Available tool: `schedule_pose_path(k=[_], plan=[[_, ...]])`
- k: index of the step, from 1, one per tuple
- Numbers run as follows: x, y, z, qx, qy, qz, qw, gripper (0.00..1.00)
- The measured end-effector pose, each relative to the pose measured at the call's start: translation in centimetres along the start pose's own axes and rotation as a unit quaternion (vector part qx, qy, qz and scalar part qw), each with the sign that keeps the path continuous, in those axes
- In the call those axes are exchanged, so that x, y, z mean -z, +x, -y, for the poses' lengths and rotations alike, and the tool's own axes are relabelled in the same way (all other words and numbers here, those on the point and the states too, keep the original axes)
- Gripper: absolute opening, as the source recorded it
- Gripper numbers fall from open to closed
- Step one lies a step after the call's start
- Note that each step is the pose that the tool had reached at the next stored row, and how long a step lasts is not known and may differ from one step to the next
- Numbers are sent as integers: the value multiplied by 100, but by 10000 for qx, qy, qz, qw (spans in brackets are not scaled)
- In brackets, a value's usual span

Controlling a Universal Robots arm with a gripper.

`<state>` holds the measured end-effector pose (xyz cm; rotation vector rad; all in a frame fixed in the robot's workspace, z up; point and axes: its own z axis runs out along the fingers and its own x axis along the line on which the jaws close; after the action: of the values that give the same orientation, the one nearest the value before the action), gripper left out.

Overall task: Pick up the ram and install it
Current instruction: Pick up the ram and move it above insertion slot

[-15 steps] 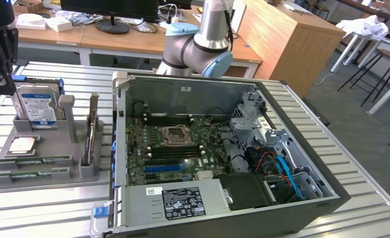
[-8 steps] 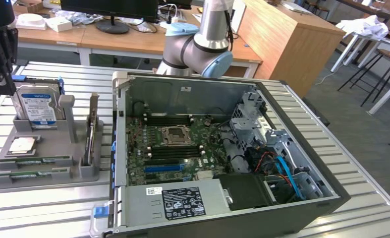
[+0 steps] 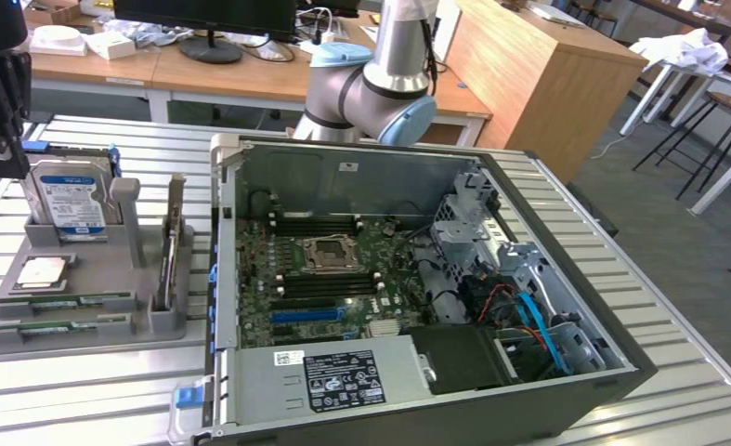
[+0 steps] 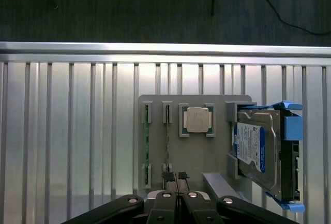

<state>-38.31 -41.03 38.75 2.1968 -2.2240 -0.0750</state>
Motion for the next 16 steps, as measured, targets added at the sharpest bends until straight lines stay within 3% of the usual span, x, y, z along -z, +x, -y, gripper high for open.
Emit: schedule_pose_path(k=[8,11,16], plan=[[0,0,0,0,0,0,10000,11],[0,0,0,0,0,0,10000,29],[0,0,0,0,0,0,10000,41]])
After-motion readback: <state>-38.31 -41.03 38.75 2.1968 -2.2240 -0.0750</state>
